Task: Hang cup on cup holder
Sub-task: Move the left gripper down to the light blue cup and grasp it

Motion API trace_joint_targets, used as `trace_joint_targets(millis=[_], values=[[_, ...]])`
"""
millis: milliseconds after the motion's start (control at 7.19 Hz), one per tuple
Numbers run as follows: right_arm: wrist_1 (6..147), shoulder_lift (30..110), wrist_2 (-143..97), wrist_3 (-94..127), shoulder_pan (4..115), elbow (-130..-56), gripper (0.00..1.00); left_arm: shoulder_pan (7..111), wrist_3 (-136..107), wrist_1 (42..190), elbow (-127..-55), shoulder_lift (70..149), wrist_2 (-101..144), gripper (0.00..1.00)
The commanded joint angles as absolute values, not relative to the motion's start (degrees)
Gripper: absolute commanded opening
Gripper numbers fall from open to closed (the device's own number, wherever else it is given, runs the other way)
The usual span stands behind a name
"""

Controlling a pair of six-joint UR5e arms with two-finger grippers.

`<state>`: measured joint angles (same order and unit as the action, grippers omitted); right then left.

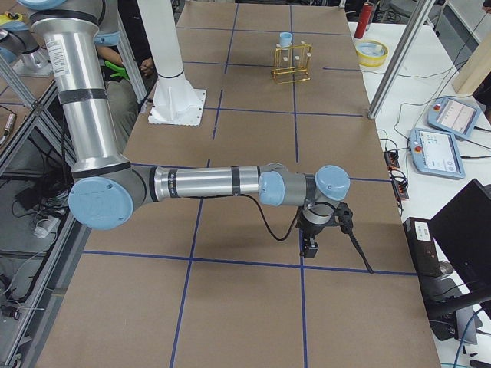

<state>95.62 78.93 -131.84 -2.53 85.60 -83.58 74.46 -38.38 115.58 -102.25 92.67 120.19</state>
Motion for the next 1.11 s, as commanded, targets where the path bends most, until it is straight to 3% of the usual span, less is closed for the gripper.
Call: trace_joint_targets(millis=[0,278,973], values=[[95.6,78.9,-131.8,-2.5,85.6,-83.6,1.0,64.2,-56.1,131.2,-103.2,88.9,107.3,1.0],[95.6,78.9,-131.8,-2.5,85.6,-83.6,1.0,55.3,-67.4,142.1,-104.5,83.8,91.9,1.0],[95.6,78.9,-131.8,-2.5,85.6,-83.6,1.0,42.5,-73.3,149.0,-106.8,76.1,63.3,1.0]])
